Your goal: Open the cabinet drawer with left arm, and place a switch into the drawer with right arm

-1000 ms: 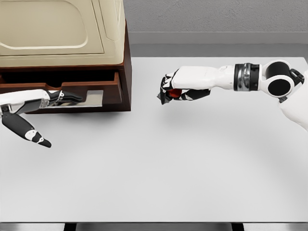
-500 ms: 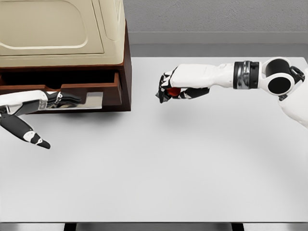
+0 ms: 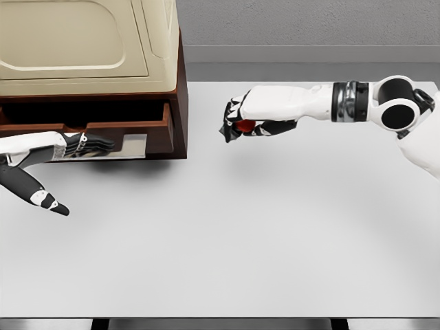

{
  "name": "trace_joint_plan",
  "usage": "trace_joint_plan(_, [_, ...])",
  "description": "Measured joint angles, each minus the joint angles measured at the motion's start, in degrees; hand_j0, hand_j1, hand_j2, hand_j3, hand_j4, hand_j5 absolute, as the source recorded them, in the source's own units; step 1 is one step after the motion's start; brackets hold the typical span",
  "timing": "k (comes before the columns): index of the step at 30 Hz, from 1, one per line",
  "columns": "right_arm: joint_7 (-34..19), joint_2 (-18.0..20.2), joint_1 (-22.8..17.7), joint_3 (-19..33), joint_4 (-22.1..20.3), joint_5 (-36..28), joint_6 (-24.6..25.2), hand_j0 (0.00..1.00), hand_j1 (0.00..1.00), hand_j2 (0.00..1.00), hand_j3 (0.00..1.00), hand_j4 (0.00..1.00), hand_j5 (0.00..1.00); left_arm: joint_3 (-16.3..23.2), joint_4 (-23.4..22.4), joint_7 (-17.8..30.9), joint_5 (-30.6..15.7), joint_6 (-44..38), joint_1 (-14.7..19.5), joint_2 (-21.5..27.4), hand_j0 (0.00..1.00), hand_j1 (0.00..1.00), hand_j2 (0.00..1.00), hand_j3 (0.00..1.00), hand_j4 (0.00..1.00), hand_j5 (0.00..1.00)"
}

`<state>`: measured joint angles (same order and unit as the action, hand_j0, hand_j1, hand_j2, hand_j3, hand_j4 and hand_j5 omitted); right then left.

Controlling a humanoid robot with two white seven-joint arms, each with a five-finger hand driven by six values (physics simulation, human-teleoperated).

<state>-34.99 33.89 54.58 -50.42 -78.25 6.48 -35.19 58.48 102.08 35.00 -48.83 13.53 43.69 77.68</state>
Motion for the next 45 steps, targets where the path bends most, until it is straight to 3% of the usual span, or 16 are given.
trace_joint_plan(22, [0.0, -0.1, 0.8, 0.1, -0.1, 0.0, 0.0, 0.52, 0.52, 0.52, 0.52, 0.52, 0.52, -0.5, 0.1, -0.5, -1.5, 2.7, -2.8, 1.3, 1.0, 1.0, 1.0, 1.0, 1.0, 1.0])
trace_joint_plan(34, [0.0, -0.1, 1.1, 0.2, 0.0, 0.0, 0.0, 0.52, 0.52, 0.52, 0.52, 0.52, 0.52, 0.3, 0.2, -0.5, 0.3, 6.5, -3.2, 2.3, 1.0, 1.0, 1.0, 1.0, 1.0, 1.0])
trace_joint_plan(45, [0.0, -0.1, 2.0, 0.4, 0.2, -0.1, 0.0, 0.52, 0.52, 0.52, 0.52, 0.52, 0.52, -2.6, -0.7, 0.1, 7.9, 7.7, -3.1, 2.6, 1.0, 1.0, 1.0, 1.0, 1.0, 1.0])
